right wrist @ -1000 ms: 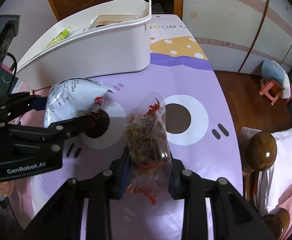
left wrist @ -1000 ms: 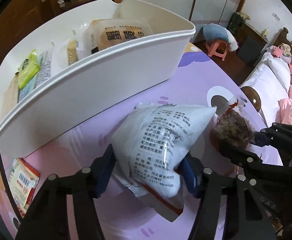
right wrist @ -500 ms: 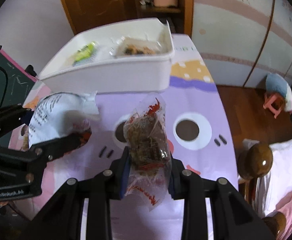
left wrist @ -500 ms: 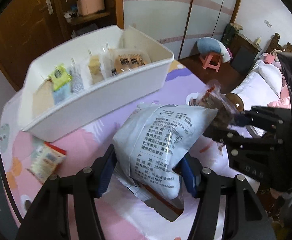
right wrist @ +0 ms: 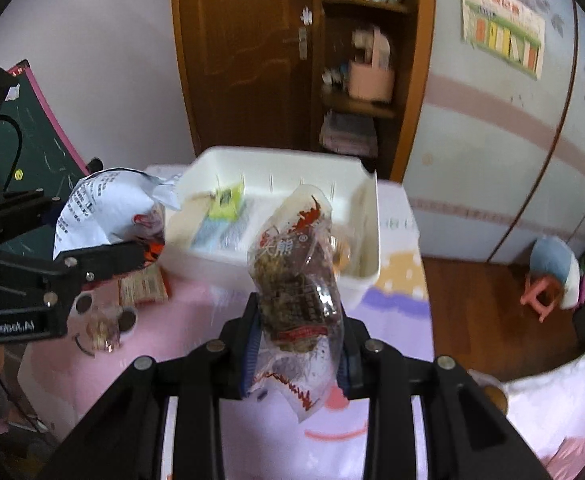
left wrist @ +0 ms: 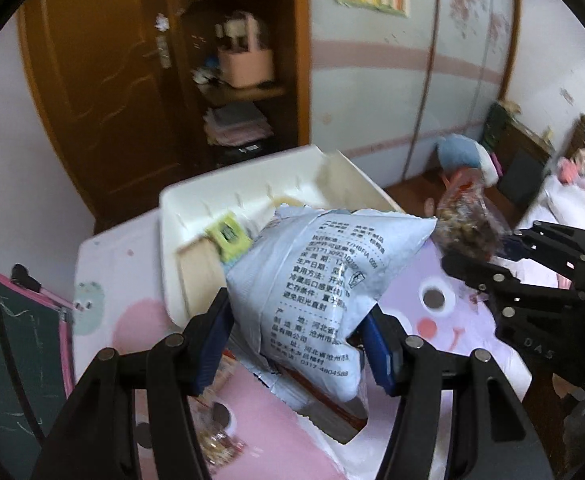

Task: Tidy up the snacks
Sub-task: 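Lift both bags and carry them over the white basket, then open both tools to drop the two bags into the basket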

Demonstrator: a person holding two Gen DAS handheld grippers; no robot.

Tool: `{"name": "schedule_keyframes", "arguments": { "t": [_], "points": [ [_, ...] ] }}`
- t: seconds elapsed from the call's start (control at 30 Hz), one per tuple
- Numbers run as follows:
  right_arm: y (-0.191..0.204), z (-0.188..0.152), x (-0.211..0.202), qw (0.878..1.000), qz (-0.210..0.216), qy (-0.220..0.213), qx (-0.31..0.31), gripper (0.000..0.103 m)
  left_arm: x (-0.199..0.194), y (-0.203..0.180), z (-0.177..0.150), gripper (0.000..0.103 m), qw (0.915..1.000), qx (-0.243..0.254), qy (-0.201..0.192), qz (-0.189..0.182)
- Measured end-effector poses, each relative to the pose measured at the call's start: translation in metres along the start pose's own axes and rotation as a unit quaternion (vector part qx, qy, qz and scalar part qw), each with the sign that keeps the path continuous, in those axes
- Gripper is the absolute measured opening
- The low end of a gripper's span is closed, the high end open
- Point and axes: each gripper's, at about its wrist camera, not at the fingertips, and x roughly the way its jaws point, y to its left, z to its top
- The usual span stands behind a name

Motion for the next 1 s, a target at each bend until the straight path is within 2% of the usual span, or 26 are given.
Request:
{"name": "schedule_keyframes", "arguments": {
  "t": [0.27,0.4,0.57,0.8,1.0],
  "points": [
    [-0.009,0.08,-0.013,0.998,-0.012,-0.061,0.0,0.031,-0.023,0.029,0.069,0.06,0.9979,-0.021,-0.051,0.035],
    [-0.015,0.112,-0.003,0.997,-0.013,-0.069,0.016,0.031,-0.015,0.038,0.103,0.06,0.9966,-0.036,-0.059,0.045],
    [-0.026,0.14,0.025,0.997,-0.009,-0.056,0.046,0.031,0.011,0.048,0.127,0.06,0.9953,-0.057,-0.054,0.056],
    [-0.035,0.136,0.078,0.997,0.0,-0.003,0.083,0.031,0.07,0.061,0.126,0.06,0.9942,-0.077,-0.009,0.075],
    [-0.038,0.128,0.111,0.995,0.003,0.03,0.095,0.031,0.099,0.07,0.117,0.06,0.9926,-0.092,0.016,0.078]
  ]
}}
